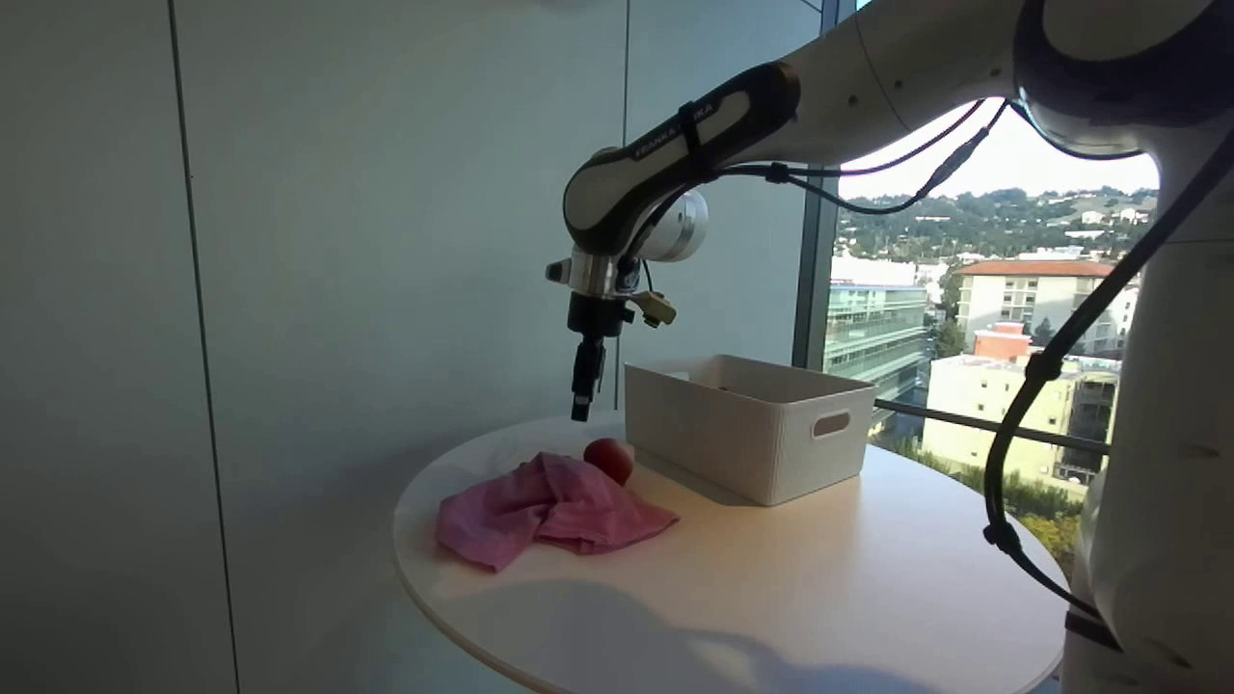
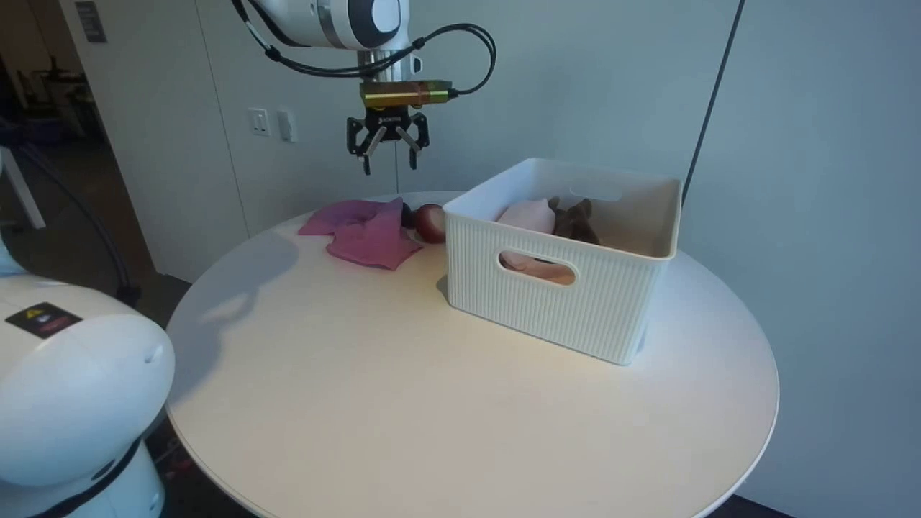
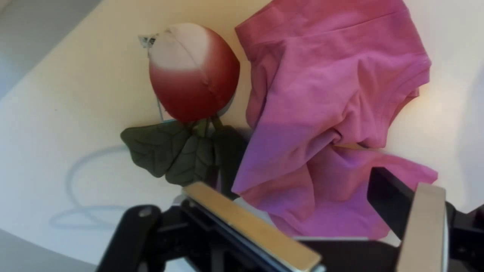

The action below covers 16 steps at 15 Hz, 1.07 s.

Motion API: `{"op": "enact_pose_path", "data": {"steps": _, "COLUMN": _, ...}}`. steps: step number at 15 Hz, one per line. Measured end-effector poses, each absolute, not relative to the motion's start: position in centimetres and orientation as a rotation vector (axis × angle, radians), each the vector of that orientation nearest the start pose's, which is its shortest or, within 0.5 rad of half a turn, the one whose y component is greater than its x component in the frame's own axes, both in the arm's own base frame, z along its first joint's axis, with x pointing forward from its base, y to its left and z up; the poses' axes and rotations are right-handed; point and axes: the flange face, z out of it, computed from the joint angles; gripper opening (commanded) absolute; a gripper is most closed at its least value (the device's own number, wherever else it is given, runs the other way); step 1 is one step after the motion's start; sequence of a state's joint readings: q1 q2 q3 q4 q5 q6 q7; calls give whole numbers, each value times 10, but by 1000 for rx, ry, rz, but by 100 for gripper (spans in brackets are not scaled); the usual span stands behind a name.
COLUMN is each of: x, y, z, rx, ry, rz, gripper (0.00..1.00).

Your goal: Move the clothes to the box

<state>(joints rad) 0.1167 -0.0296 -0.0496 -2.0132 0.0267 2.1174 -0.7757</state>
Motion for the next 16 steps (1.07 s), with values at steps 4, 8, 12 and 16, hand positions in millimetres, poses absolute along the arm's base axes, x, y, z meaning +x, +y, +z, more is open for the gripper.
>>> {"op": "enact_pose_path", "data": {"steps": 4, "x": 570, "y": 47, "z": 444, "rx": -2889, "ry": -1313, "rz": -87, "gripper": 100}}
{"op": "enact_pose_path", "data": {"steps": 8, "x": 584, "y": 37, "z": 409, "rx": -2970, "ry": -1285, "rz": -24, "gripper": 100}}
{"op": "enact_pose_path", "data": {"steps": 12, "x": 597, "y": 30, "z": 371, "rx": -2976, "ry": -1268, "rz": -27, "gripper": 100}}
{"op": "enact_pose_path", "data": {"steps": 16, "x": 607, "y": 32, "z": 347, "rx": -2966, "ry": -1254, "rz": -68, "gripper": 59}}
